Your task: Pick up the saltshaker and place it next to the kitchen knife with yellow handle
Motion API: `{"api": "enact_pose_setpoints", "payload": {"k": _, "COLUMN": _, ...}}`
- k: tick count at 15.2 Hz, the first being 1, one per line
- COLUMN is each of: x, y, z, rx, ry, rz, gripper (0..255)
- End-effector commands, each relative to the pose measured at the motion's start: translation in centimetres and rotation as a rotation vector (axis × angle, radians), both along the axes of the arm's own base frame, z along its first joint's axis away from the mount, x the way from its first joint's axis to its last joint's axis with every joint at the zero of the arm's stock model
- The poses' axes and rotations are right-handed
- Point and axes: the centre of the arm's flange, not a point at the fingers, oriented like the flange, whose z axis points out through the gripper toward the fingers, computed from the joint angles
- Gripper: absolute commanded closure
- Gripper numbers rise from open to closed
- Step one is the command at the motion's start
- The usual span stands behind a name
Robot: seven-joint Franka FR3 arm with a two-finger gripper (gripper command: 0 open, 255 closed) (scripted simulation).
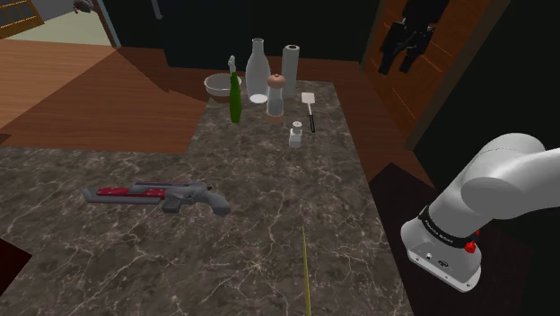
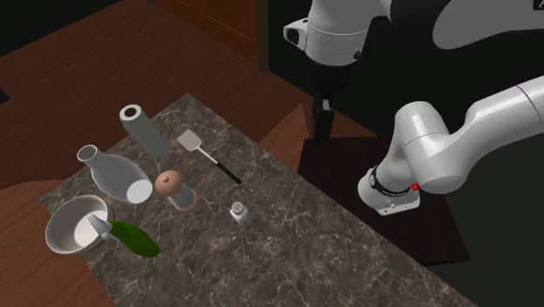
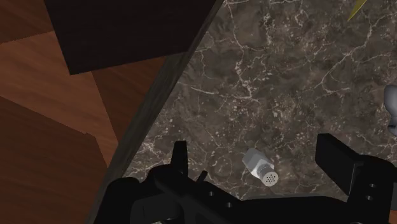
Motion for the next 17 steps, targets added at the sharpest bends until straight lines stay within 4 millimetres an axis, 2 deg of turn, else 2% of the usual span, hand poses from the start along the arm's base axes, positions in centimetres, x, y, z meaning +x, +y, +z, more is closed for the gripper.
{"api": "enact_pose_setpoints", "payload": {"k": 1, "x": 0.0, "y": 0.0, "z": 0.0, "rx": 0.000, "ry": 0.000, "rz": 0.000, "gripper": 0}}
{"api": "enact_pose_setpoints", "payload": {"k": 17, "x": 14.9, "y": 7.5, "z": -13.7, "rx": -0.028, "ry": 0.038, "rz": -0.019, "gripper": 0}}
